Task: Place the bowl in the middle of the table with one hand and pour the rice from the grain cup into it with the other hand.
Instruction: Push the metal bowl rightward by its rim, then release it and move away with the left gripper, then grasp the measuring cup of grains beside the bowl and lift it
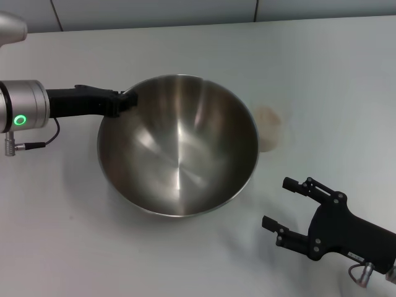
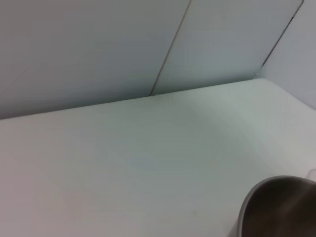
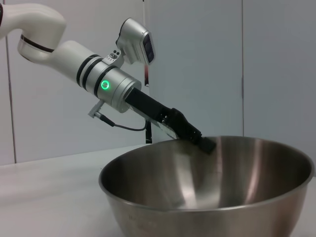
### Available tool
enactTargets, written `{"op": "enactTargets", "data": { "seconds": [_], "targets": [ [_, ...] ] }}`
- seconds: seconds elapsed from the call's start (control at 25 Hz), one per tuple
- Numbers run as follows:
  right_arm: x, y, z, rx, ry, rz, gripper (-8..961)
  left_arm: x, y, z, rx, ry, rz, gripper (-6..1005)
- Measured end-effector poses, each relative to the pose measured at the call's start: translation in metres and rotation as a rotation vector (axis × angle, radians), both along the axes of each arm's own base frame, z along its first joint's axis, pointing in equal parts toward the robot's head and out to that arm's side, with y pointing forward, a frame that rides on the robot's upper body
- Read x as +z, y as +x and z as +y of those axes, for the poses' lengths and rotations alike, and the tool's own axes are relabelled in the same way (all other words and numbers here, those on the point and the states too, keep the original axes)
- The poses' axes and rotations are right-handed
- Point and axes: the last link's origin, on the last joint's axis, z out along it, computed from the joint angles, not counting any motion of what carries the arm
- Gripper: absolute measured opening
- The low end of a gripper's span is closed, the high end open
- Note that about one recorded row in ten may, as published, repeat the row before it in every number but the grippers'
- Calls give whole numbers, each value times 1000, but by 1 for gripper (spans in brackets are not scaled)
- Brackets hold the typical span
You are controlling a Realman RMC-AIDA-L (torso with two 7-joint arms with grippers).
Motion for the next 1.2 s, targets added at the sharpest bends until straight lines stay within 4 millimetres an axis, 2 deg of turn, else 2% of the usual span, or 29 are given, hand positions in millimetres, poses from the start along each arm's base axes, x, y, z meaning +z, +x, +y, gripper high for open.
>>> {"op": "enactTargets", "data": {
  "seconds": [0.32,0.56,0.6,0.64,0.8,0.84,0.92,1.0,1.04,1.08,1.2],
  "targets": [
    [0,0,0,0,0,0,801,1,5,-1,-58,13,-31,101],
    [0,0,1,0,2,0,801,17,6,-3,-173,99,-63,112],
    [0,0,1,0,2,0,801,17,6,-3,-173,99,-63,152],
    [0,0,1,-3,5,0,801,28,5,-5,-233,163,-53,191],
    [2,1,2,-13,17,1,801,43,-1,-17,-333,278,-55,350],
    [3,2,2,-25,28,3,801,54,-11,-38,-433,392,-94,388],
    [4,4,3,-35,37,3,801,58,-22,-58,-508,468,-126,463],
    [7,9,6,-78,78,2,801,58,-22,-58,-508,468,-126,538],
    [12,16,11,-151,144,5,802,59,-33,-73,-535,506,-140,576],
    [12,16,11,-151,144,5,802,55,-50,-94,-560,511,-137,759],
    [16,26,19,-252,245,-8,802,50,-57,-102,-572,504,-129,787]
  ]
}}
